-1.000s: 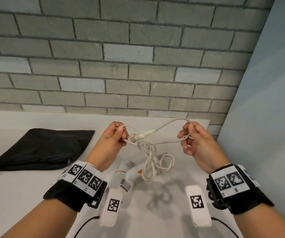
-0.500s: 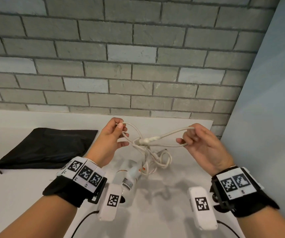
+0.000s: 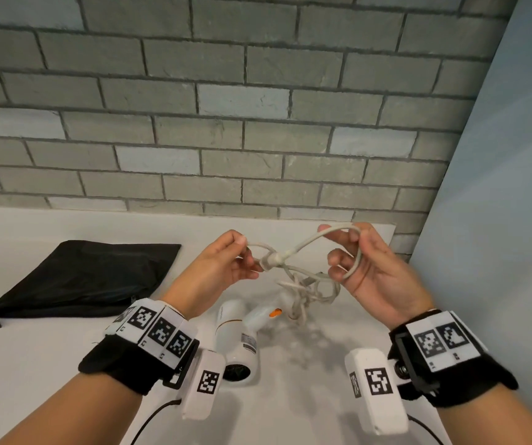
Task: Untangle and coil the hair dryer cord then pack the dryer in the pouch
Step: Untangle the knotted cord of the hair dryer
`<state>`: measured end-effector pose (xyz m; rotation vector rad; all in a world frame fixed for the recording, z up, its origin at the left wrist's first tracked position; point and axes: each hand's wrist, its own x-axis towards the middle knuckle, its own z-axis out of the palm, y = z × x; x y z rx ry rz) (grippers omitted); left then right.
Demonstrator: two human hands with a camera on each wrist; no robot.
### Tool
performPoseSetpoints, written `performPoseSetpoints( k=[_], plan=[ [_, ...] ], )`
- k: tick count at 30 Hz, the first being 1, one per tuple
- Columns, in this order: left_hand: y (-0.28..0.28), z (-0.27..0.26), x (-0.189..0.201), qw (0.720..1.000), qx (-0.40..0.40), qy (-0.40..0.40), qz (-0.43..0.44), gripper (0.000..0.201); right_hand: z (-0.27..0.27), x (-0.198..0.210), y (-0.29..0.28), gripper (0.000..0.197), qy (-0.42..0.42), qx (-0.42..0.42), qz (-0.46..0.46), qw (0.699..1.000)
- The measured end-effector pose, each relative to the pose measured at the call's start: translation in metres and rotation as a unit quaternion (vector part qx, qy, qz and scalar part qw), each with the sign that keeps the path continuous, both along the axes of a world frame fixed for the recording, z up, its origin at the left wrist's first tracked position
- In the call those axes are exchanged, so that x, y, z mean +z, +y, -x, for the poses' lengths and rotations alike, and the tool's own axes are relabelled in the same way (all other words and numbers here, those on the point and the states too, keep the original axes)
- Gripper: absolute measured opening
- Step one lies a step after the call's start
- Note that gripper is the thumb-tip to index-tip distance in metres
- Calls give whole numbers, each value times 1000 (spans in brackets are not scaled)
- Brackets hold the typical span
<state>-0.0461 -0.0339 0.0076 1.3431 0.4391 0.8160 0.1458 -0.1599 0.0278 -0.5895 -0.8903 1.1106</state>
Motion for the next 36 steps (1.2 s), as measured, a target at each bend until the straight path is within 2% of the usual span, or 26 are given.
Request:
performPoseSetpoints(
  k=[3,5,8,11,13,14,16,18,19,20,22,25,27,28,29,31,34,35,36],
  plan=[
    [-4,-9,-2,987,75,77,-116,26,5,2,-2,9,-40,68,-41,996],
    [-1,-11,-4,969,126,121,-173,29,4,2,-4,12,-28,86,-64,994],
    [4,-8,-7,950,147,160,-223,37,-3,1,0,23,-18,15,-49,999],
    [-1,-5,-4,947,140,156,-244,29,-15,-5,3,35,-16,-62,-17,998],
    [-4,-4,-1,952,135,130,-242,27,-21,-5,3,33,-55,-101,15,993],
    [-5,-3,1,955,130,120,-239,26,-22,-3,1,27,-100,-124,29,987],
    [-7,-2,6,960,116,107,-231,23,-25,3,-2,13,-241,-202,64,947],
    [-9,-1,11,964,111,100,-221,22,-29,8,-3,17,-375,-264,86,884],
    [-9,0,12,965,114,96,-218,23,-31,9,-3,18,-403,-272,88,870],
    [-10,0,13,965,118,93,-215,21,-33,10,-3,19,-405,-273,92,868],
    [-9,1,13,965,115,93,-216,19,-36,8,1,23,-329,-284,98,895],
    [-9,2,10,958,81,118,-250,27,-38,5,11,27,-87,-278,154,944],
    [-11,2,5,950,64,131,-276,32,-33,3,14,27,92,-255,170,947],
    [-12,2,3,948,61,135,-280,33,-31,1,15,25,150,-246,164,944],
    [-13,2,3,948,62,138,-280,32,-30,-2,16,23,171,-239,160,942],
    [-10,2,2,945,80,145,-282,38,-29,-10,18,21,130,-222,171,951],
    [-7,2,4,944,112,143,-276,44,-26,-25,19,11,19,-194,226,954],
    [-7,1,4,944,120,143,-271,42,-26,-30,19,19,-21,-186,250,950],
    [-6,0,4,943,131,148,-269,39,-26,-36,19,34,-83,-186,280,938]
  ],
)
